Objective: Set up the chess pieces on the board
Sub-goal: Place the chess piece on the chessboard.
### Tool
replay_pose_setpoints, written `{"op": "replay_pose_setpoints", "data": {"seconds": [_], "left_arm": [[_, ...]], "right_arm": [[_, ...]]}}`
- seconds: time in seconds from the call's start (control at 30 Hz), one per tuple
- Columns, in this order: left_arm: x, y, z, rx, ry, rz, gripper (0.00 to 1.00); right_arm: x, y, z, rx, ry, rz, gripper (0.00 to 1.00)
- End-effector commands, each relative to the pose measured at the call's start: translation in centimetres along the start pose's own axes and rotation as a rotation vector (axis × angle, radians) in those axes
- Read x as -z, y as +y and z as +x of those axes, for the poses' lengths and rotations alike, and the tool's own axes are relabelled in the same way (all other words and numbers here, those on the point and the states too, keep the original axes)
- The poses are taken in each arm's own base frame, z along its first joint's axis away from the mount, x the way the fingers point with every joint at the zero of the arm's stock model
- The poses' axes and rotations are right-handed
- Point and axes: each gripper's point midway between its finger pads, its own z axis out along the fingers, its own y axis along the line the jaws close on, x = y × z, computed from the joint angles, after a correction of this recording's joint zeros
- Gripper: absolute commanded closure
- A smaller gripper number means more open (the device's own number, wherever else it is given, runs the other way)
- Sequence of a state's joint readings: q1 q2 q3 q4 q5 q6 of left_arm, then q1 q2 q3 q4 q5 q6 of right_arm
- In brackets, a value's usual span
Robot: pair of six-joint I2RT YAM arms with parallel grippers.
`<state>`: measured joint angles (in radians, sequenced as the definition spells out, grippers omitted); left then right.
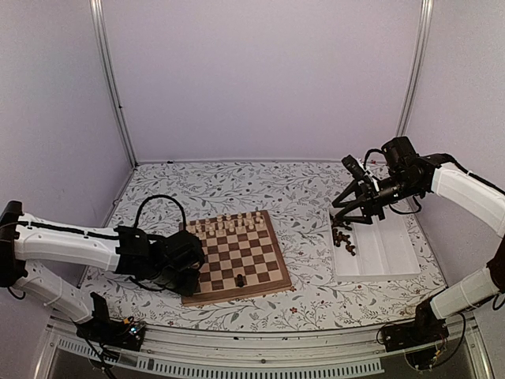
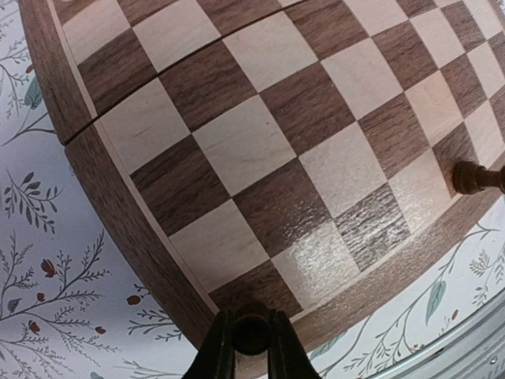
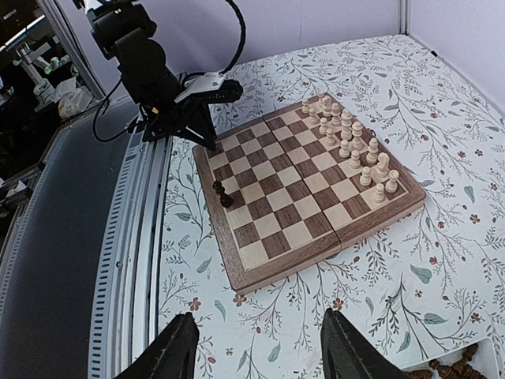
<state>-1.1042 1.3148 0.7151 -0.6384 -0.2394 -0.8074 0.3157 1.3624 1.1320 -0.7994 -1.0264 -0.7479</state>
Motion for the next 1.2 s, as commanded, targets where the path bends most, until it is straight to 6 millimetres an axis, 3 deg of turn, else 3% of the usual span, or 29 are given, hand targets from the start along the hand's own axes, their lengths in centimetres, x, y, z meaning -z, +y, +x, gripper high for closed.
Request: {"op": "replay_pose_setpoints", "data": {"seconds": [0.0, 0.6, 0.83, 1.0, 1.17], "left_arm": [[-0.8, 0.2, 0.1, -0.008, 0.009, 0.000, 0.95], [-0.8, 0.2, 0.3, -0.010, 0.017, -0.003, 0.79], [0.1, 0.3, -0.3, -0.022, 0.005, -0.011, 0.64], [3.3, -0.6, -3.4, -0.059, -0.061, -0.010, 0.53], [7.9, -2.0, -8.8, -0.143, -0.201, -0.020, 0.45]], "right_arm": [[0.3, 0.5, -0.3, 0.015, -0.007, 0.008, 0.43], [0.4, 0.8, 0.0, 0.017, -0.004, 0.009, 0.43], [0.5, 1.1, -0.3, 0.013, -0.014, -0.006, 0.43], [1.0, 0.3, -0.8, 0.012, 0.002, 0.039, 0.43], [2.2, -5.2, 0.9, -0.083, 0.085, 0.245, 0.44]]}}
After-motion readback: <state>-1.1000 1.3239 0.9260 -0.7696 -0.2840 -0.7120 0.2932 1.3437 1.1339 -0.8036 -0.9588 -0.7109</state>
